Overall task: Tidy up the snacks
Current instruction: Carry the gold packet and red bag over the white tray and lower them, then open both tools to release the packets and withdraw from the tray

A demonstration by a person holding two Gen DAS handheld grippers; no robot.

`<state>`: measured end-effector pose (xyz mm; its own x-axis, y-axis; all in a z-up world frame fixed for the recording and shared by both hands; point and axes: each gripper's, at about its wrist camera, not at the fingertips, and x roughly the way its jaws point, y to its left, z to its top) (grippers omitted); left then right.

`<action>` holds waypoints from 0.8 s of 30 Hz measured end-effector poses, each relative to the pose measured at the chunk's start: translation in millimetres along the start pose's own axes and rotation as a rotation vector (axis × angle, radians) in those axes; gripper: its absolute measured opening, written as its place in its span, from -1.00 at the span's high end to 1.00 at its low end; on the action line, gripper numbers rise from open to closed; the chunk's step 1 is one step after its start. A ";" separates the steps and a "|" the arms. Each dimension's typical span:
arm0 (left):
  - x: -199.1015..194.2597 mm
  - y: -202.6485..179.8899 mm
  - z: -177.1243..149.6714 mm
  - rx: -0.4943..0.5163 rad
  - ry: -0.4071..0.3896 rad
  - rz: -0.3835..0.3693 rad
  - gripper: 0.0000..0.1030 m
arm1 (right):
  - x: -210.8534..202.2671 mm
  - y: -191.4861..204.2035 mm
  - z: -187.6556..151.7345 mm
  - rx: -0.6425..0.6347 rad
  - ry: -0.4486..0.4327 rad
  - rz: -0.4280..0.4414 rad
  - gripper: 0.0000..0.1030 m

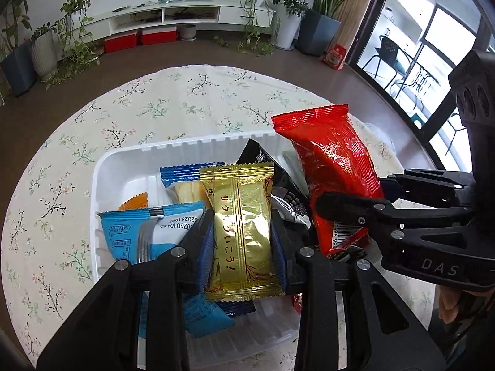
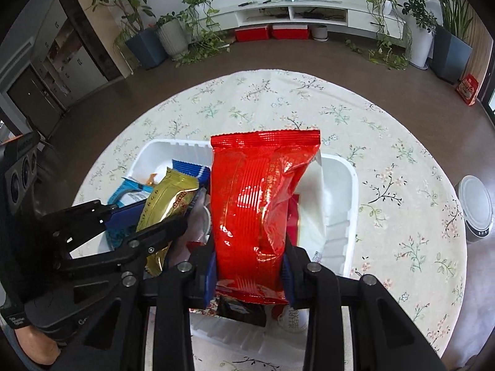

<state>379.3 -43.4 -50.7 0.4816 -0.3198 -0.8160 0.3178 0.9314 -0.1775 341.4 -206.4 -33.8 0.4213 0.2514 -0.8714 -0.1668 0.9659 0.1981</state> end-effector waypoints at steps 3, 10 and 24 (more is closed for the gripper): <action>-0.3 1.8 -2.1 -0.003 -0.003 0.009 0.40 | 3.7 -2.3 2.2 -0.008 0.007 -0.015 0.27; 0.7 2.8 -1.9 -0.012 -0.006 0.019 0.19 | 6.7 2.4 2.8 -0.045 0.009 -0.054 0.22; -22.2 6.1 -7.7 -0.055 -0.067 -0.021 -0.30 | -13.3 -14.0 -1.5 0.042 -0.054 -0.037 0.02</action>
<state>364.3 -29.3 -37.9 0.5298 -0.3488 -0.7731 0.2844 0.9318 -0.2255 336.8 -223.3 -25.6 0.4744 0.2177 -0.8530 -0.1135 0.9760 0.1860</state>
